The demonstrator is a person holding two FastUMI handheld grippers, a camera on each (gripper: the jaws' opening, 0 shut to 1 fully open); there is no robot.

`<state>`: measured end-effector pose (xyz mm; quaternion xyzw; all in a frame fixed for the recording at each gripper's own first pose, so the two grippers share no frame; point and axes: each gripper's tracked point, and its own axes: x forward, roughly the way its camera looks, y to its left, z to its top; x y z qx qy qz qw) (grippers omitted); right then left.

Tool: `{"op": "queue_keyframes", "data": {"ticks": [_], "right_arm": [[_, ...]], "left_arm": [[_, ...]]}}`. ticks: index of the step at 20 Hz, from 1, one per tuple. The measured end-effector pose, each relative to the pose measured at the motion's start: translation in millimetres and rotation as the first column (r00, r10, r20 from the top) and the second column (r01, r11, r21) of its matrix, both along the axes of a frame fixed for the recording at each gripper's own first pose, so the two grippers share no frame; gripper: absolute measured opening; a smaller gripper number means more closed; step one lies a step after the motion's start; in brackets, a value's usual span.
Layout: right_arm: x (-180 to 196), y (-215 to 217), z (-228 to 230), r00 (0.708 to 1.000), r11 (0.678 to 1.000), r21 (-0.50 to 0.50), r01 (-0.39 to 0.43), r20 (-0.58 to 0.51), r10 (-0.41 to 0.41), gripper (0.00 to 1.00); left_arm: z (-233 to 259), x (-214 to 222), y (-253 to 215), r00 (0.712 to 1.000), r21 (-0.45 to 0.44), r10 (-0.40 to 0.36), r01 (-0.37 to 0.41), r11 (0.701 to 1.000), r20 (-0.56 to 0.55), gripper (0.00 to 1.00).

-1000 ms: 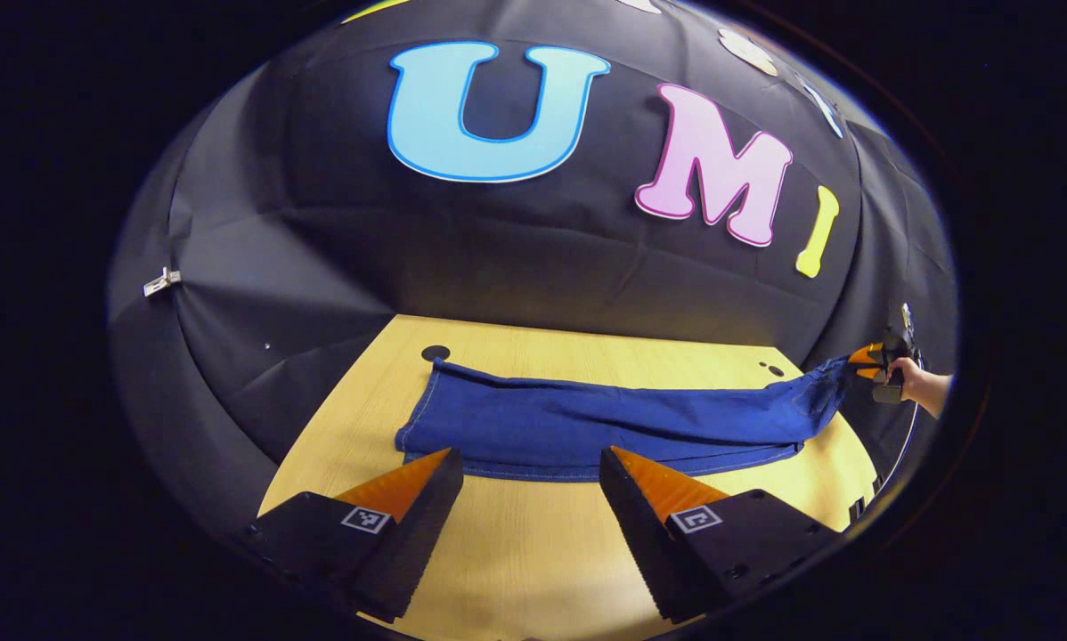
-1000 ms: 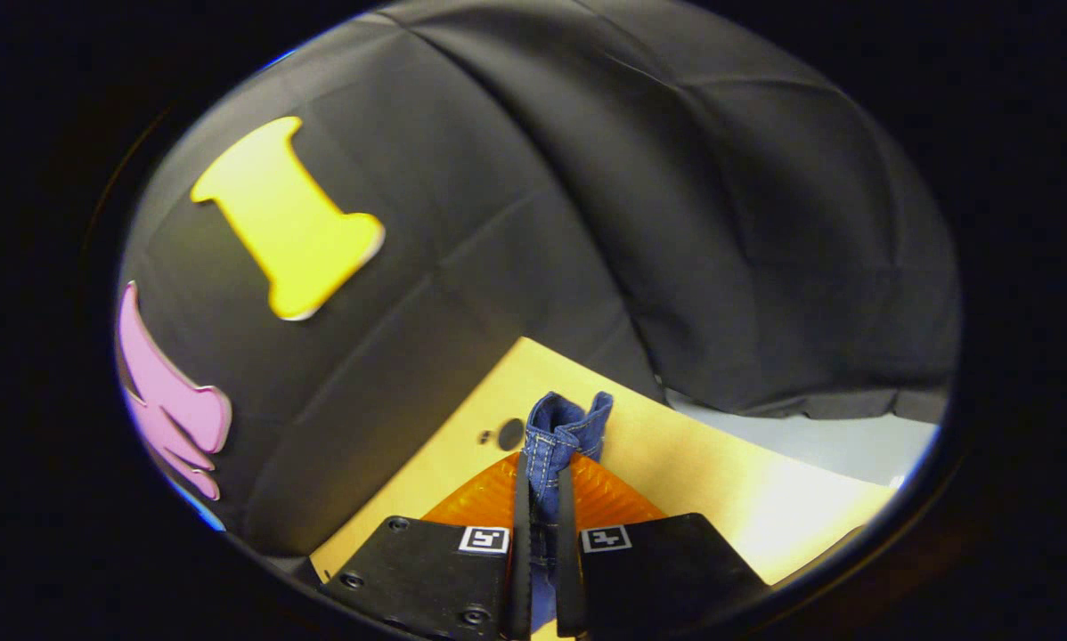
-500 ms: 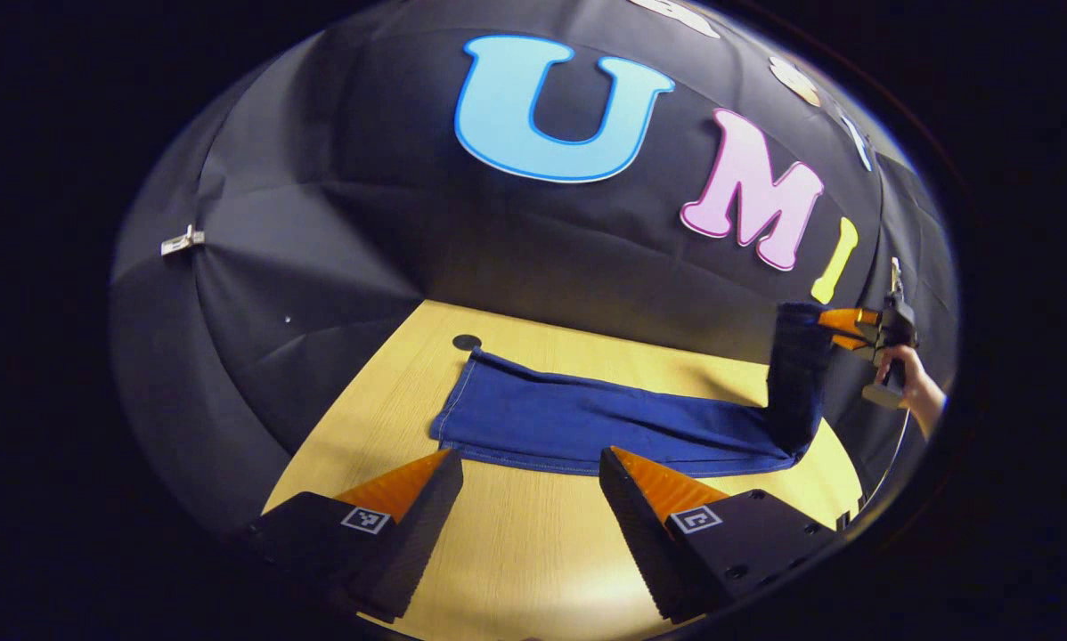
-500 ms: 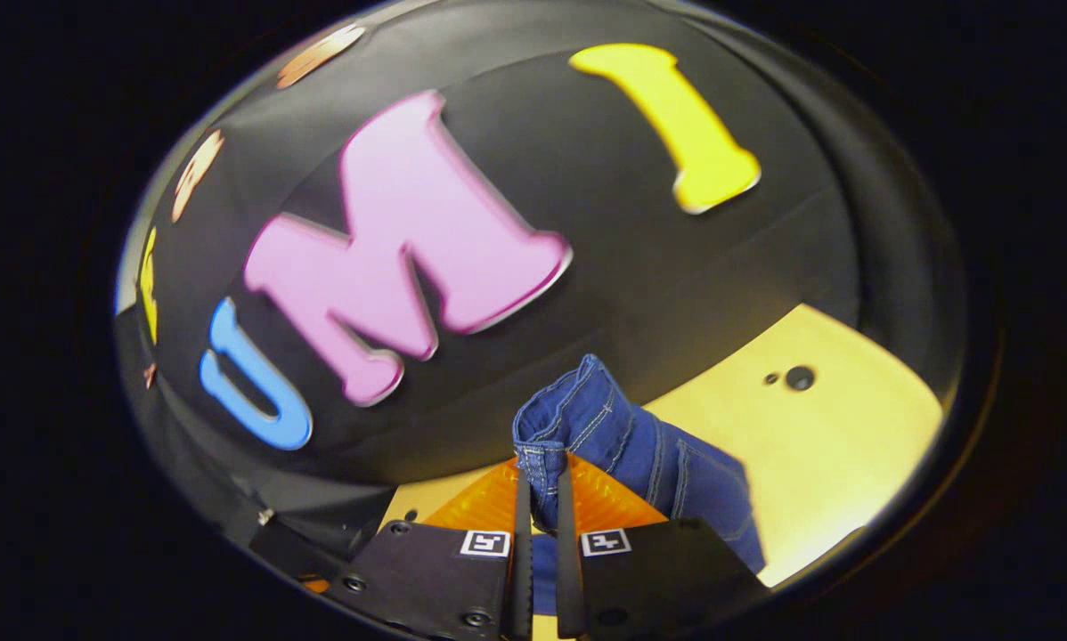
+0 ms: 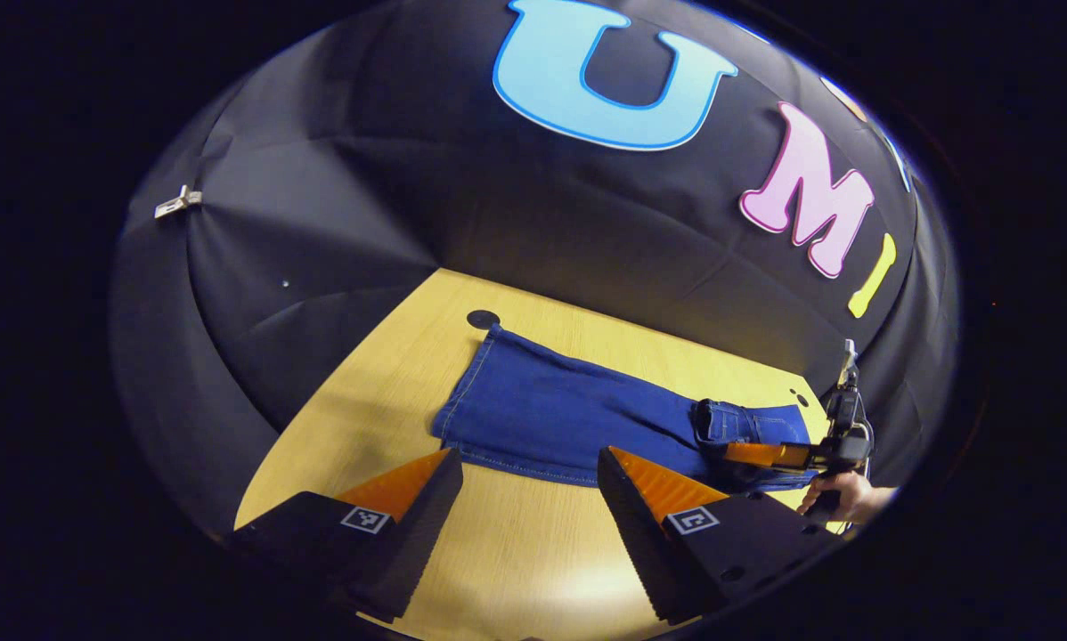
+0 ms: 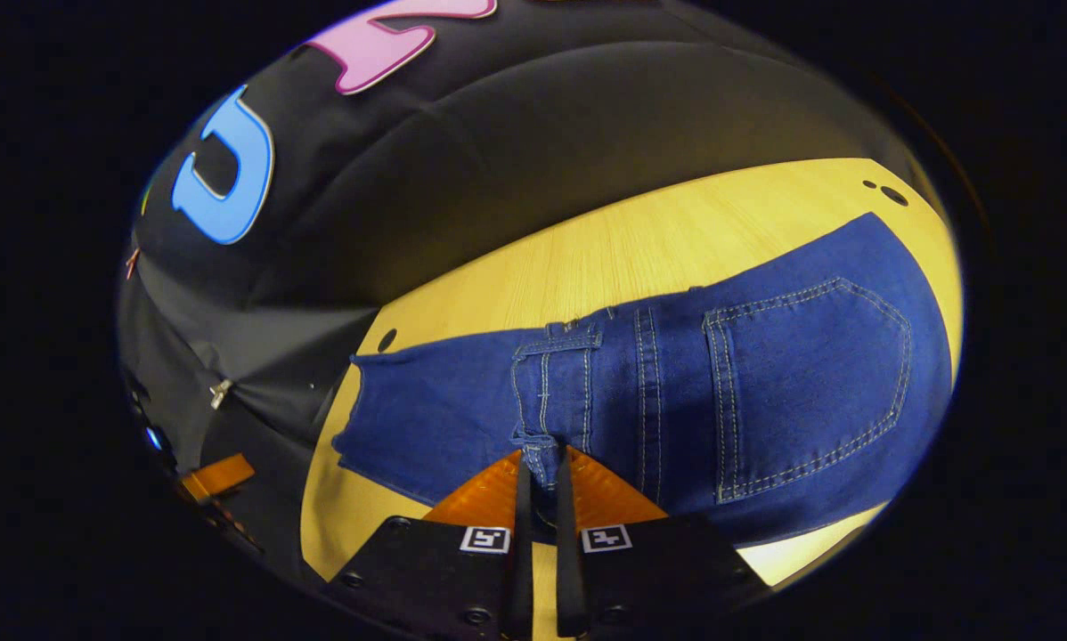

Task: Grasp the waist and the cuffs of the jeans and fold them to make the two legs overlap; first hold the waist and fold one-third of the jeans toward the cuffs, then hold the cuffs and fold the remaining one-third in the same direction to finish folding.

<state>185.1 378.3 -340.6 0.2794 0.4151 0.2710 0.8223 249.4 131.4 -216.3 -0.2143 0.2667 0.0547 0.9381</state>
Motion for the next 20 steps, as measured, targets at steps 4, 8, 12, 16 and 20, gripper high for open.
{"op": "queue_keyframes", "data": {"ticks": [4,8,12,16,20], "right_arm": [[-11.6,-2.9,58.0,0.995,0.969,0.23,-0.093,-0.006,0.097,0.54],[-44.1,-49.5,104.9,0.962,0.947,0.214,-0.238,0.184,0.2,0.53],[-65.8,-101.3,117.5,0.955,0.948,0.194,-0.254,0.207,0.213,0.53],[-64.3,-136.4,110.6,0.967,0.961,0.181,-0.209,0.187,0.175,0.53],[-56.2,-155.9,103.9,0.972,0.968,0.166,-0.186,0.177,0.156,0.53]], "left_arm": [[-41.7,29.3,12.5,0.985,0.022,0.028,-0.025,0.999,-0.167,0.92],[-62.1,58.0,32.4,0.96,0.032,0.044,-0.036,0.999,-0.277,0.96],[-92.8,68.4,58.5,0.892,-0.072,0.112,-0.159,0.985,-0.438,0.96],[-111.4,76.9,67.1,0.821,-0.06,0.073,-0.13,0.99,-0.566,0.96],[-127.7,86.7,47.9,0.769,0.002,-0.024,0.033,0.999,-0.639,0.86]]}}
